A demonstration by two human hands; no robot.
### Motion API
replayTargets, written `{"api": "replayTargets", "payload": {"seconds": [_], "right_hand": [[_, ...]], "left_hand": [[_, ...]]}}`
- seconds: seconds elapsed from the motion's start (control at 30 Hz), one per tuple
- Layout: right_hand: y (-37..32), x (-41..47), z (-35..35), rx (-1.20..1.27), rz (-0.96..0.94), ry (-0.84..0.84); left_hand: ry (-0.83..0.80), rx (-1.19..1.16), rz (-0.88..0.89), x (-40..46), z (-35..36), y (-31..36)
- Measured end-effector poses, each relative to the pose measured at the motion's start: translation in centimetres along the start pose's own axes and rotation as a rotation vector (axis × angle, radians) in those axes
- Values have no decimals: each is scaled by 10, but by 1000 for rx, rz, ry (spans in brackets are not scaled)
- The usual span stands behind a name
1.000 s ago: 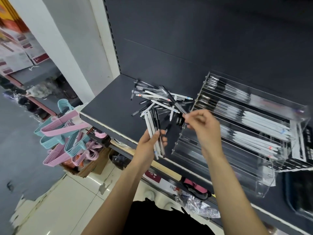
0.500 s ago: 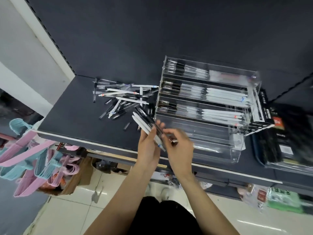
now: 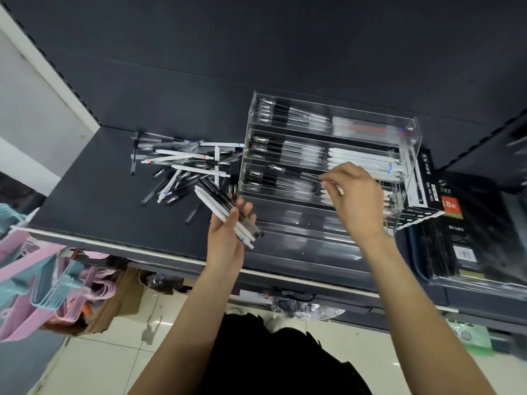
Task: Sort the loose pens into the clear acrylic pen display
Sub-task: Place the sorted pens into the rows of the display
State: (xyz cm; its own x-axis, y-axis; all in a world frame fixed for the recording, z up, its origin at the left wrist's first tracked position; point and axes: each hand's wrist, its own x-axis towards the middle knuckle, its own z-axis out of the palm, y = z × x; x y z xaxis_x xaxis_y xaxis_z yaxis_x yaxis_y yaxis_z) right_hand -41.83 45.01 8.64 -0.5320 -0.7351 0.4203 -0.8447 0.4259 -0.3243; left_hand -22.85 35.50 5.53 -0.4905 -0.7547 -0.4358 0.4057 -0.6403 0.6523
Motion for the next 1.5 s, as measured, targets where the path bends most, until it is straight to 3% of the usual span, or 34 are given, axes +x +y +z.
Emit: {"api": "replayTargets", "payload": {"seconds": [0.37,0.57,0.8,0.9,0.97,1.07,1.23,1.33,1.5], "right_hand": [[1,32,36,-324,-477,-148],[2,37,40,-362,-607,-175],[-3,35,42,-304,-507,-208],[-24,23,26,50,-330,-157],[-49,11,13,319,-198,-243],[-71,-4,14,355,-145,-399],[-72,-3,17,563,9,-440],[-49,15,6,499,14,-314],[-7,59,0,131,-118,-73]], "left_hand": [[-20,-22,12,4,-2,-4],[1,-36,23,-1,4,-5],[20,-109,15,-7,11,-2],[27,-115,28,-8,14,-4],[26,-125,31,-9,17,-6],[19,-113,9,-11,24,-8],[-14,-126,13,-10,31,-10],[-19,-161,21,-5,29,-8],[54,-204,25,1,23,1]]}}
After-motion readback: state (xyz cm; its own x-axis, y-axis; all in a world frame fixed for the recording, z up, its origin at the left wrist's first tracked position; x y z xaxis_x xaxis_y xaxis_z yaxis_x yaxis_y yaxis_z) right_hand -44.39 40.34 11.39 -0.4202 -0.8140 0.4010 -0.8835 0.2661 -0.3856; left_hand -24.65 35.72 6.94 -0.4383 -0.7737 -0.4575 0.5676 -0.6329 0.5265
